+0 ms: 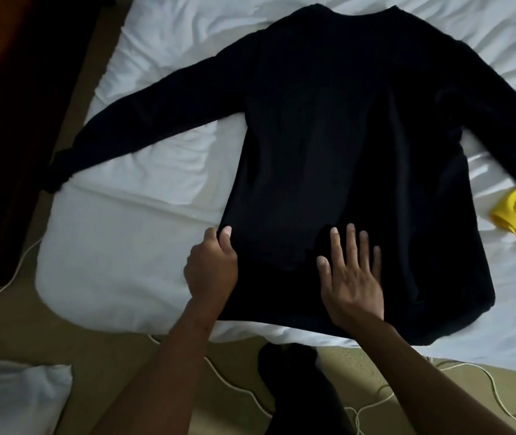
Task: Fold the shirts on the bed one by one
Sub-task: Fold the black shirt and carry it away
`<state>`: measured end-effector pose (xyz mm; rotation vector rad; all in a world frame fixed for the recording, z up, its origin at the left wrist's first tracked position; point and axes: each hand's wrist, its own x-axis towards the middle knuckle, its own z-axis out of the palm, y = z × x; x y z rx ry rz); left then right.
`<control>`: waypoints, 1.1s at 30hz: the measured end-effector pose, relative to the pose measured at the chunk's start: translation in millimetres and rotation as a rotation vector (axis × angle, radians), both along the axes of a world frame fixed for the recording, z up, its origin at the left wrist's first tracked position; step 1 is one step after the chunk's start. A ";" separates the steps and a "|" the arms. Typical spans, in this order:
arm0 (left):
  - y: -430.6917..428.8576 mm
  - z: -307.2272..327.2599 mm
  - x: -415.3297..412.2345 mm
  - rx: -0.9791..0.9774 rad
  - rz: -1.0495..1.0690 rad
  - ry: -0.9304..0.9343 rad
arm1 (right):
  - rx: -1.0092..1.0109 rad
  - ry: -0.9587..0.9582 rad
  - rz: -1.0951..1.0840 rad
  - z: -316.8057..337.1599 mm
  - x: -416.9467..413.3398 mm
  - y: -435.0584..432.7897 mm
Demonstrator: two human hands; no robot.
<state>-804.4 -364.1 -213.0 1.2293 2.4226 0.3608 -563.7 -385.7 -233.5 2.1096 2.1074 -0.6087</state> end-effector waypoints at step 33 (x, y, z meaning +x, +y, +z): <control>-19.4 -46.1 173.8 -0.003 -1.015 0.236 | 0.158 0.712 -0.926 48.3 175.3 -15.1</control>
